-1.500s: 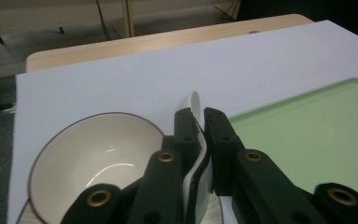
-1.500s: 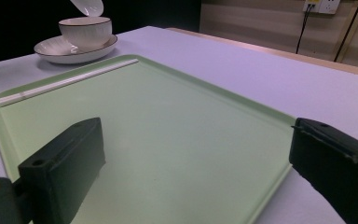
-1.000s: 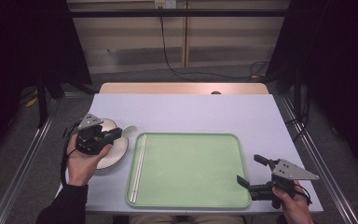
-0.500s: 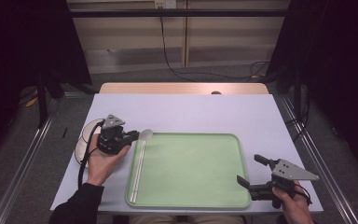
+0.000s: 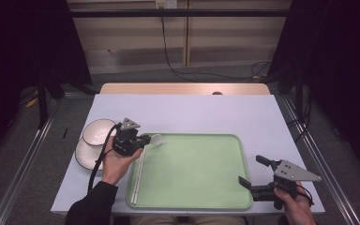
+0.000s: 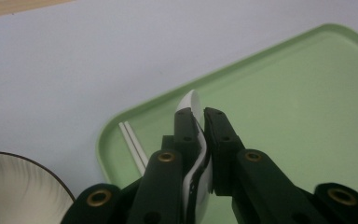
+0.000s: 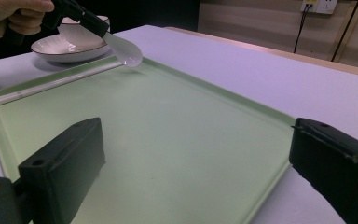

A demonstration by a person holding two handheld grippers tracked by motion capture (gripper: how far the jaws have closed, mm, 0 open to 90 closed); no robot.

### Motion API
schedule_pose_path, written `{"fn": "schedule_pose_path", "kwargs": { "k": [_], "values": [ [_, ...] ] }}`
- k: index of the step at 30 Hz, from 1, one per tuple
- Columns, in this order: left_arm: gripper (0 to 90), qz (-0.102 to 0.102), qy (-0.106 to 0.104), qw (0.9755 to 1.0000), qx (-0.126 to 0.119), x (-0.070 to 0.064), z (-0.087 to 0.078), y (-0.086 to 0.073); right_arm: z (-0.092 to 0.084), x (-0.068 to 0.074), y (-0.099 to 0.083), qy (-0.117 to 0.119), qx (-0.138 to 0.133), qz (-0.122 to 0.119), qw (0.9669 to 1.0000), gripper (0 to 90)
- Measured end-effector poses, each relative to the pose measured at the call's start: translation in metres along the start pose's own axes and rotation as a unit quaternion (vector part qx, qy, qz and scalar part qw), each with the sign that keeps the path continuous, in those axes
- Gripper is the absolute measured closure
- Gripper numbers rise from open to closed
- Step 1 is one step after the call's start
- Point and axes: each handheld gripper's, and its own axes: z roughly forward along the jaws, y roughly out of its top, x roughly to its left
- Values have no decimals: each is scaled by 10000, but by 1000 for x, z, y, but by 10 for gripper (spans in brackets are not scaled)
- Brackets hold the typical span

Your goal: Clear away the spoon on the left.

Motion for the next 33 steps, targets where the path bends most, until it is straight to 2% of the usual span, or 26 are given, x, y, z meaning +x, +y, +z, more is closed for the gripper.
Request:
{"fn": "schedule_pose_path", "kwargs": {
  "k": [3,5,6,9,10,15,18,23,25,26,27,31,33],
  "values": [
    [843,-57,36,10000,-14,-1,3,-1,0,0,0,-2,2,3,10000,31],
    [843,4,8,10000,60,-2,6,-3,0,1,0,9,3,17,10000,31],
    [843,31,67,10000,64,-4,10,-6,0,1,0,12,-7,9,10000,31],
    [843,104,101,9999,85,-4,11,-9,0,0,0,12,-1,8,10000,31],
    [842,187,107,9996,173,-6,11,-11,0,0,0,14,-1,12,10000,31],
    [840,274,156,9991,300,-9,12,-17,0,1,0,5,0,-10,10000,32],
    [839,192,160,9993,282,-10,13,-23,0,1,0,17,6,8,10000,31],
    [842,71,193,9989,431,-8,20,-31,1,1,0,27,-7,20,10000,32],
    [842,54,170,9987,470,-9,23,-32,0,1,0,22,6,28,10000,31],
    [842,-30,123,9990,435,-10,24,-32,0,1,0,33,2,19,10000,31],
    [843,54,131,9985,523,-10,24,-31,0,1,0,31,2,18,10000,31],
    [842,-60,80,9985,541,-9,28,-33,0,1,0,34,9,18,10000,32],
    [841,-52,126,9977,664,-9,29,-34,0,1,0,33,9,25,10000,32]
  ]
}}
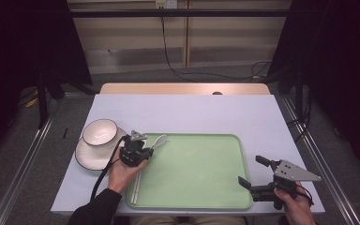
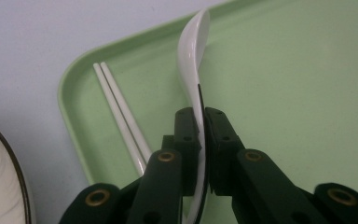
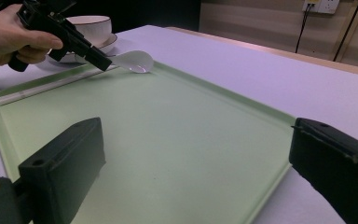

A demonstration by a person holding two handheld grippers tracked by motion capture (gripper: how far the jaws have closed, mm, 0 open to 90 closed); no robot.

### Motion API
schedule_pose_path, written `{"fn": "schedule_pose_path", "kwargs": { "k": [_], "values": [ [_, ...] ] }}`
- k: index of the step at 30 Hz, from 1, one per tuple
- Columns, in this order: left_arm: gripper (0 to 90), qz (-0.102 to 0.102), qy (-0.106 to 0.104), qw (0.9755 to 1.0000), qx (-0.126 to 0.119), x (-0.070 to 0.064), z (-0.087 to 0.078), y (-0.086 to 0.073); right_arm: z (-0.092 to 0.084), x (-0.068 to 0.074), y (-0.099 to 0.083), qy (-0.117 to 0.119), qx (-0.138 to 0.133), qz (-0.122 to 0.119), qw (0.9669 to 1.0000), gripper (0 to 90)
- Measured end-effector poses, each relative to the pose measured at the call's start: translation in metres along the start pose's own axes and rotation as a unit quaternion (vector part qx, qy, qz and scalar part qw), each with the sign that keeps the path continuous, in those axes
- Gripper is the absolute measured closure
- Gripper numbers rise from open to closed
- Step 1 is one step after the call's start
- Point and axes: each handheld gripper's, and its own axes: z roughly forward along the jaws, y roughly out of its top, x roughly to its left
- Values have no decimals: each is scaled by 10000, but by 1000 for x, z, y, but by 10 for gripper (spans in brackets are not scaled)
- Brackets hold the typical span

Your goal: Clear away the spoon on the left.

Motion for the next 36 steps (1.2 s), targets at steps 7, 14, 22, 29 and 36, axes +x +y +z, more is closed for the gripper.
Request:
{"fn": "schedule_pose_path", "kwargs": {
  "k": [7,14,22,29,36],
  "values": [
    [840,-36,33,10000,48,-1,5,-2,1,0,0,7,4,-12,10000,32],
    [836,-53,31,9999,160,-2,9,-3,1,1,0,27,19,-55,10000,31],
    [779,-105,91,9997,178,-6,8,-3,1,1,0,45,23,-38,10000,31],
    [669,-128,-48,9998,152,-6,8,-4,1,1,0,53,18,-34,10000,32],
    [588,-148,-237,9995,163,-5,7,-4,1,1,0,54,14,-29,10000,31]
  ]
}}
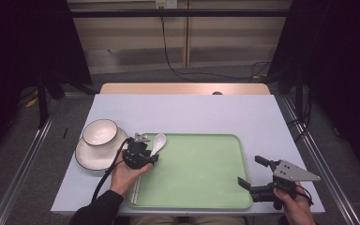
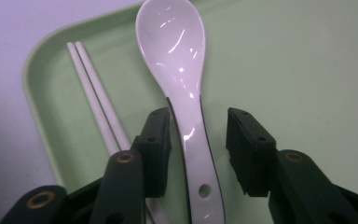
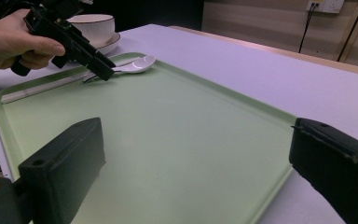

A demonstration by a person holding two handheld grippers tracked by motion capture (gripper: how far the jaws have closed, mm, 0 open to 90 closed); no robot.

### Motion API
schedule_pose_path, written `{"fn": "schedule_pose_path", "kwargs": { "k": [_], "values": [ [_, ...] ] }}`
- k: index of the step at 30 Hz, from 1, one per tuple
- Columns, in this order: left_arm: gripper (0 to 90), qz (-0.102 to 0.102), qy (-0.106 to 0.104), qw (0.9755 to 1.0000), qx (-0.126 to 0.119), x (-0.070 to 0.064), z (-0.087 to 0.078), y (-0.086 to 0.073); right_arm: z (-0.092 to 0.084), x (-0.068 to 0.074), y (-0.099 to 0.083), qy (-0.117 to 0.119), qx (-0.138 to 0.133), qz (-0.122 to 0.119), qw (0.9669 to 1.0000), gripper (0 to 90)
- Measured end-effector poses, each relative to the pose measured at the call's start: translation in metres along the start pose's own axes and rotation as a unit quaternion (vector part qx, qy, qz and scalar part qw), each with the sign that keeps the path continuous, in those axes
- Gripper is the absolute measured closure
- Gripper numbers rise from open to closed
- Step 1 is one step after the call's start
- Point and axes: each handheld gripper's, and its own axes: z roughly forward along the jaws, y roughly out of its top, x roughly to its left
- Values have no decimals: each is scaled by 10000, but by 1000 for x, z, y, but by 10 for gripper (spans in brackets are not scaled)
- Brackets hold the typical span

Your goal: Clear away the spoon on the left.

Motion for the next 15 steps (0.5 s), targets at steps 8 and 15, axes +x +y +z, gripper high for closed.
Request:
{"fn": "schedule_pose_path", "kwargs": {
  "k": [8,15],
  "values": [
    [424,59,84,9994,-318,8,-6,-1,0,-1,0,-4,-1,0,10000,31],
    [122,274,61,9969,-734,14,-26,0,0,-1,0,-6,-25,11,10000,31]
  ]
}}
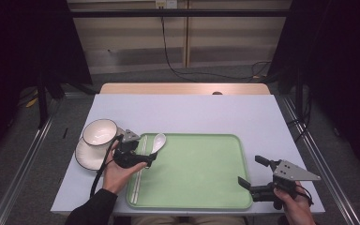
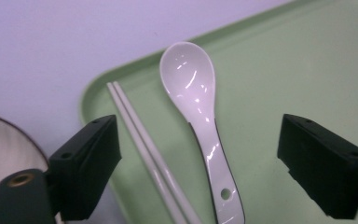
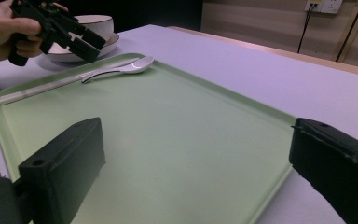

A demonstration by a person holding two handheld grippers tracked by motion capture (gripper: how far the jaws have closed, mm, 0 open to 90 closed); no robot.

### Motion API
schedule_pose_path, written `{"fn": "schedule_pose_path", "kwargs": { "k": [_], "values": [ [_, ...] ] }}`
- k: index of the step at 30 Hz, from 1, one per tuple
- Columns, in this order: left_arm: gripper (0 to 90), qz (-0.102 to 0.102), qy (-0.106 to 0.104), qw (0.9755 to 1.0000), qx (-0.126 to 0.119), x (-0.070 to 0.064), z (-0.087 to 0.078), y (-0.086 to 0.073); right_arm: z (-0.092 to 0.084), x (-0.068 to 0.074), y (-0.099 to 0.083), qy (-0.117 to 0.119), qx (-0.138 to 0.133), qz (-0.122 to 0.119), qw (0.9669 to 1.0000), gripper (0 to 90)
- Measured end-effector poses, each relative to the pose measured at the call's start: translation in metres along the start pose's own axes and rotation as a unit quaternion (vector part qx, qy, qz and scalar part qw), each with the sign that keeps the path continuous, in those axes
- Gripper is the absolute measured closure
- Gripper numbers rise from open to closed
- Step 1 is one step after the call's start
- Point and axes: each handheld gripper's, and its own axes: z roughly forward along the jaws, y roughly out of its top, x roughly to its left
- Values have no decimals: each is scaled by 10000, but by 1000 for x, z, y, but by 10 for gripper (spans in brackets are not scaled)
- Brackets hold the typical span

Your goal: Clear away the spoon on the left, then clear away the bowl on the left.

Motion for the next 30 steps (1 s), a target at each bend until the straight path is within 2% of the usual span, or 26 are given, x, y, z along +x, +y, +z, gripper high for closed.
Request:
{"fn": "schedule_pose_path", "kwargs": {
  "k": [2,5,6,8,10,11,12,13,14,15,16,17,20,21,24,30],
  "values": [
    [99,50,83,9999,-66,2,-6,0,0,0,0,-11,0,-8,10000,31],
    [68,30,99,9999,-112,5,-11,-1,0,-1,0,-18,0,-2,10000,31],
    [60,131,93,9998,-130,6,-17,-3,0,-1,0,-7,-2,-5,10000,31],
    [49,169,81,9997,-175,6,-19,-4,1,-1,1,-12,4,4,10000,31],
    [47,337,89,9991,-261,10,-26,-7,2,0,2,3,0,-11,10000,31],
    [46,337,89,9991,-261,10,-26,-7,2,0,2,11,-1,-10,10000,31],
    [47,257,202,9987,-383,14,-31,-8,2,1,1,-16,14,-16,10000,31],
    [47,257,202,9987,-383,14,-31,-8,2,1,1,-16,14,-16,10000,31],
    [43,163,209,9985,-473,20,-38,-9,2,1,1,-7,0,-19,10000,31],
    [37,163,209,9985,-473,20,-38,-9,2,1,1,-7,0,-19,10000,31],
    [37,198,338,9980,-505,22,-40,-10,2,1,1,-23,-6,-19,10000,31],
    [44,249,356,9981,-438,25,-42,-9,1,1,1,-14,-3,-20,10000,31],
    [45,168,374,9978,-518,32,-48,-9,1,1,1,-13,14,-12,10000,31],
    [44,197,403,9976,-521,34,-50,-9,1,1,1,-3,2,3,10000,31],
    [39,74,554,9963,-646,44,-60,-10,0,1,1,-5,-3,12,10000,31],
    [51,-28,660,9951,-735,57,-72,-11,0,0,2,-30,-35,2,10000,31]
  ]
}}
